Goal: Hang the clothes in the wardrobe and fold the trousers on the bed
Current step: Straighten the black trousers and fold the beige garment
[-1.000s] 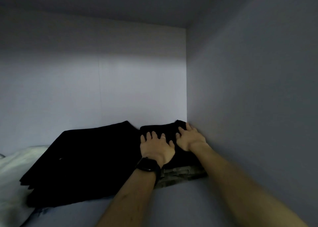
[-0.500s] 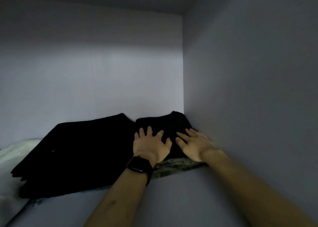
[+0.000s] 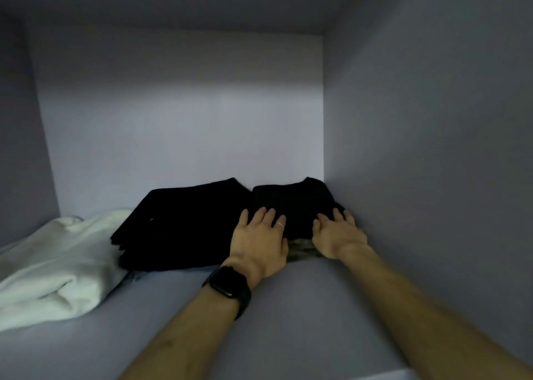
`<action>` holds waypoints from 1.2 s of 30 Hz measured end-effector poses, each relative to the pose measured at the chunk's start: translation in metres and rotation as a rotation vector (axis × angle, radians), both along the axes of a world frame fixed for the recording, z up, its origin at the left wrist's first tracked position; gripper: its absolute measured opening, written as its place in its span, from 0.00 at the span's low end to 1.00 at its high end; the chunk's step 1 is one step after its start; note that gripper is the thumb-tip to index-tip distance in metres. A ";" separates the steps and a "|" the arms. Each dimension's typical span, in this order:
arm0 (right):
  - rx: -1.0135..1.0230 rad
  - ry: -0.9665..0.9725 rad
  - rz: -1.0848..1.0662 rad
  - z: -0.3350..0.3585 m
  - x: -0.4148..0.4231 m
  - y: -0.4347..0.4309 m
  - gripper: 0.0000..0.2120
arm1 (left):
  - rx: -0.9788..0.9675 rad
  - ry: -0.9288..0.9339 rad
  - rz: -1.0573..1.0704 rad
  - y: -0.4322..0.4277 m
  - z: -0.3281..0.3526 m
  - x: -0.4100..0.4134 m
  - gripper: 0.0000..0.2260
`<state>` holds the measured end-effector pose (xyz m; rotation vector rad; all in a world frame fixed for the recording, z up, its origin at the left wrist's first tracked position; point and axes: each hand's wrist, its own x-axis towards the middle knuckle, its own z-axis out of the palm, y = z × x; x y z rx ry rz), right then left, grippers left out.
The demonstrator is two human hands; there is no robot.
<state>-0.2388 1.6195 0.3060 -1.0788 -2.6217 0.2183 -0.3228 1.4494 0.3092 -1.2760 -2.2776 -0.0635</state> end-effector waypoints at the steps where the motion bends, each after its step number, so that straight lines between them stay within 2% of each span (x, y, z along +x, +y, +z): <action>1: -0.026 -0.005 0.020 0.002 0.008 -0.008 0.27 | 0.028 -0.017 -0.007 -0.016 -0.001 0.003 0.28; 5: -0.088 0.111 0.160 -0.001 0.044 -0.058 0.29 | 0.137 -0.108 0.008 -0.090 -0.008 0.017 0.30; 9: 0.057 0.561 0.355 -0.020 0.084 -0.138 0.24 | 0.241 -0.143 0.079 -0.170 -0.010 0.034 0.29; 12: 0.064 0.881 0.479 -0.055 0.113 -0.209 0.21 | 0.363 -0.215 0.126 -0.232 -0.028 0.055 0.27; 14: 0.105 1.009 0.514 -0.084 0.128 -0.251 0.19 | 0.482 -0.249 0.127 -0.269 -0.051 0.074 0.25; 16: 0.147 1.031 0.583 -0.116 0.139 -0.293 0.16 | 0.577 -0.261 0.146 -0.310 -0.082 0.095 0.23; 19: 0.095 1.007 0.676 -0.154 0.146 -0.332 0.14 | 0.569 -0.259 0.223 -0.355 -0.122 0.121 0.24; 27: -0.324 0.726 0.976 -0.247 0.159 -0.437 0.13 | 0.515 -0.497 0.649 -0.481 -0.252 0.209 0.25; 31: -0.462 0.481 1.185 -0.281 0.168 -0.478 0.15 | 0.566 -0.578 0.909 -0.525 -0.300 0.263 0.24; 36: -0.474 0.158 1.482 -0.315 0.176 -0.524 0.14 | 0.648 -0.627 1.188 -0.569 -0.342 0.338 0.23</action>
